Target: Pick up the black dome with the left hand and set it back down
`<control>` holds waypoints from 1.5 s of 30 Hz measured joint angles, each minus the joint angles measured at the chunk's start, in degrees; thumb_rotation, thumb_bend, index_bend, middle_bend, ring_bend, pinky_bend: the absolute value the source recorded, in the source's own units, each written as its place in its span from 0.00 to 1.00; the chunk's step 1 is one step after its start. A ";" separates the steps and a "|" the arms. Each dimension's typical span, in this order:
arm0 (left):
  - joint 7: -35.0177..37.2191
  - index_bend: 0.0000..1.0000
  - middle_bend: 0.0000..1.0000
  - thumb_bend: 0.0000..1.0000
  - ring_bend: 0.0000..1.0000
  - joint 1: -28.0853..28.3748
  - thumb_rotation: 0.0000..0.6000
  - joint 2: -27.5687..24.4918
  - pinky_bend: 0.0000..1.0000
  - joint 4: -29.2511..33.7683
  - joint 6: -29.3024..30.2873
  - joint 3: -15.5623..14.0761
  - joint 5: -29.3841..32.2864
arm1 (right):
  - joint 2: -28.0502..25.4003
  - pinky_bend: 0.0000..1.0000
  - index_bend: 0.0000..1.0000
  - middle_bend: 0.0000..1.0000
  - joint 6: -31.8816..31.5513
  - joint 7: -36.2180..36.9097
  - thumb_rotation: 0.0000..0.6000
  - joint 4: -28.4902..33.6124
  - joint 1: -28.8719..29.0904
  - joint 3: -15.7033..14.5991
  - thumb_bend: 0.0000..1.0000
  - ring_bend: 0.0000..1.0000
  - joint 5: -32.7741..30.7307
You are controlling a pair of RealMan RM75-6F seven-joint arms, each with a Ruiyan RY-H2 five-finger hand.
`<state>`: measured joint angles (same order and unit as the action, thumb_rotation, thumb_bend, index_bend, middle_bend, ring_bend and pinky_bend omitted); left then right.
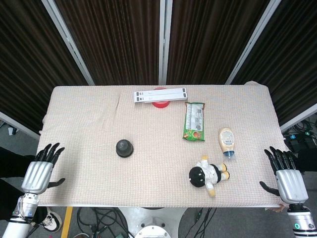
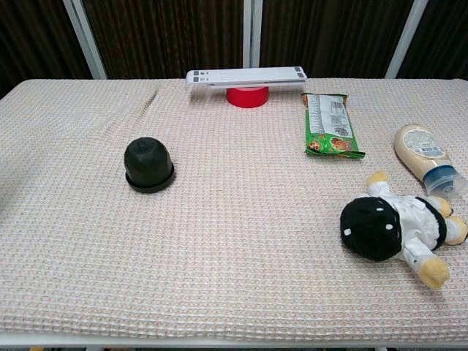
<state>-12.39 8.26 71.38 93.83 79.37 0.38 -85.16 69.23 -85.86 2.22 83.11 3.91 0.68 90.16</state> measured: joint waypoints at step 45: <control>1.76 0.10 0.14 0.00 0.05 16.26 1.00 18.01 0.20 -10.10 -17.38 10.45 15.12 | 0.23 0.00 0.00 0.00 -0.62 0.86 1.00 -0.86 0.61 -0.25 0.07 0.00 2.17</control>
<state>-10.63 24.52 89.39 83.74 62.00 10.83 -70.04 69.46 -86.48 3.08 82.25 4.52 0.43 92.33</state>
